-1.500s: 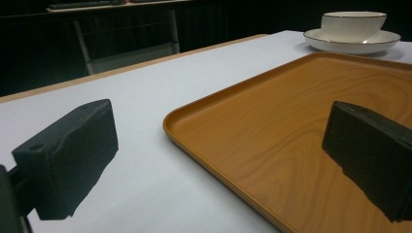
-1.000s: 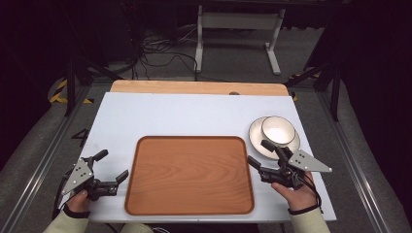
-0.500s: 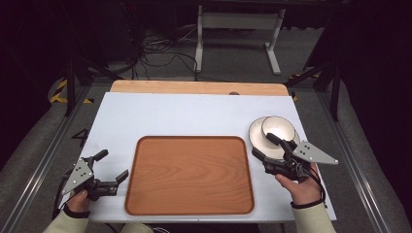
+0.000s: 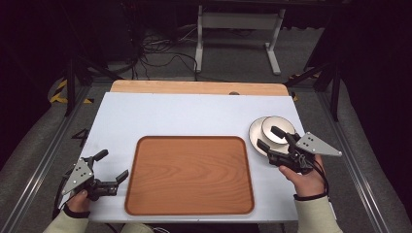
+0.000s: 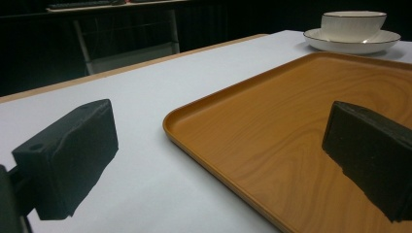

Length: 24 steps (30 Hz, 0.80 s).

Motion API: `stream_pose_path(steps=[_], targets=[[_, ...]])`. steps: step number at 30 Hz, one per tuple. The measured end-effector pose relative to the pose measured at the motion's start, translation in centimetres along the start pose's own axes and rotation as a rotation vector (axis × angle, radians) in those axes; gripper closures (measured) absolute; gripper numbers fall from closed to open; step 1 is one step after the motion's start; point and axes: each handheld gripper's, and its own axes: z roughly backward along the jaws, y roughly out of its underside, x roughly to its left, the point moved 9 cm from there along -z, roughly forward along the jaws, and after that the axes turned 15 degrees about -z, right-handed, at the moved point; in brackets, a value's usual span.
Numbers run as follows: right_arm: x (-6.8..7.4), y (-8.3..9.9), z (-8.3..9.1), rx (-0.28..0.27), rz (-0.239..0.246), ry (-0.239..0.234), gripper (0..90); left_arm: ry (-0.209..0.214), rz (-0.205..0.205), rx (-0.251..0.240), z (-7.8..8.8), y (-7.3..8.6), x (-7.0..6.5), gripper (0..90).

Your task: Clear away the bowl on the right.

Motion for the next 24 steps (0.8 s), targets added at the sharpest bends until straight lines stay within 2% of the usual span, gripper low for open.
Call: stream_pose_path(steps=[3, 5, 9, 13, 15, 24], targets=[[-0.5, -0.3, 0.0, -0.004, 0.002, 0.005, 35.3, 0.001, 0.0, -0.002, 0.0, 0.0, 0.0, 0.3], [-0.8, -0.6, 0.0, -0.02, -0.015, 0.009, 35.5, 0.0, 0.0, 0.0, 0.0, 0.0, 0.0, 0.3], [-1.5, -0.7, 0.1, -0.027, -0.008, 0.032, 35.5, 0.0, 0.0, 0.0, 0.0, 0.0, 0.0, 0.3], [-1.7, -1.0, 0.0, -0.033, 0.002, 0.036, 33.4, -0.002, 0.0, 0.001, 0.0, 0.0, 0.0, 0.3], [-1.8, -1.1, 0.0, -0.028, -0.01, 0.043, 30.4, 0.0, 0.0, 0.001, 0.0, 0.0, 0.0, 0.3], [-2.8, -1.6, -0.2, -0.032, -0.015, 0.045, 30.5, 0.005, -0.002, 0.006, 0.0, 0.0, 0.0, 0.3]])
